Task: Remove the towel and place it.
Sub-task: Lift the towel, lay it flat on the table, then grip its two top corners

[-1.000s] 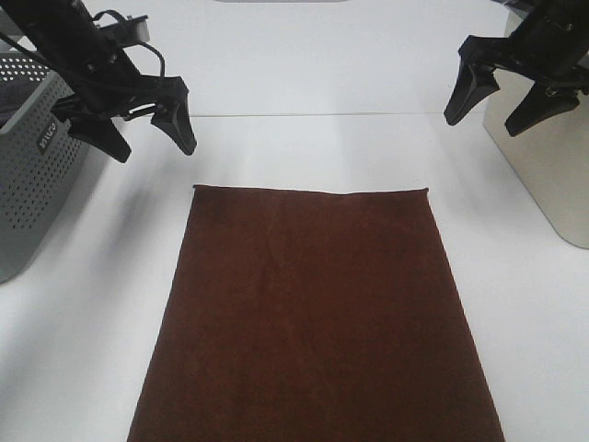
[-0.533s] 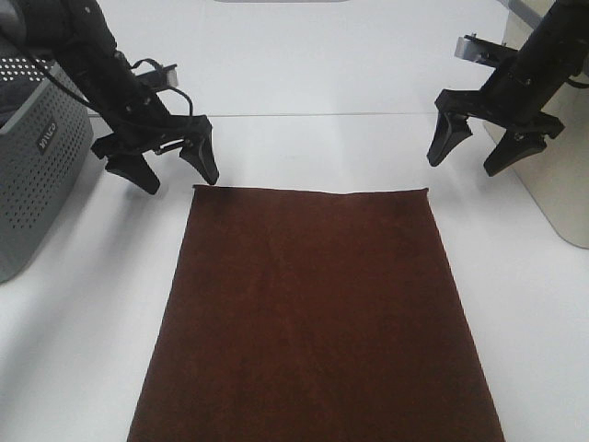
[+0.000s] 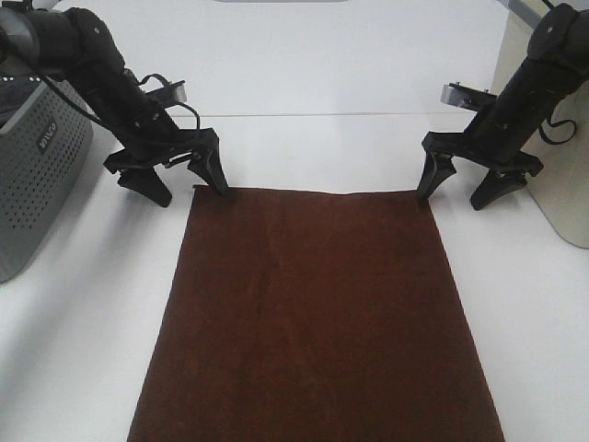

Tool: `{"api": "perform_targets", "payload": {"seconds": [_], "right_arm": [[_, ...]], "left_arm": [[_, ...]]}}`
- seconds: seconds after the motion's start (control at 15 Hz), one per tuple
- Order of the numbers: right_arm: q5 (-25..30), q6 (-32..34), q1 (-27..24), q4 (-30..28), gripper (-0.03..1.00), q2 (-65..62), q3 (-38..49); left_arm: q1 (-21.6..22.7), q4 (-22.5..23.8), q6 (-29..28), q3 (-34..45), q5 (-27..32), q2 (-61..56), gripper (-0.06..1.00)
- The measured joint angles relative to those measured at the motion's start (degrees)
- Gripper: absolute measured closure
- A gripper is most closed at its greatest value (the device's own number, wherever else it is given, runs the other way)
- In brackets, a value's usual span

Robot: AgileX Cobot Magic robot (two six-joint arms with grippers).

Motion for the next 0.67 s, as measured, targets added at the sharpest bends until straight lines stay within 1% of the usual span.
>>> {"api": "perform_targets", "payload": {"seconds": [0.33, 0.53, 0.67], "right_arm": [[-0.29, -0.06, 0.92, 0.8, 0.13, 0.92, -0.69], [-0.69, 0.06, 4.64, 1.38, 0.13, 1.83, -1.38], [-1.32, 0.29, 7.05, 1.49, 0.14, 2.23, -1.49]], "left_arm": [[0.0, 0.29, 0.0, 0.0, -0.8, 0.11, 0.08], [-0.52, 0.4, 0.0, 0.0, -0.8, 0.11, 0.1], [-2.12, 0.4, 0.0, 0.0, -1.09, 0.17, 0.11]]}}
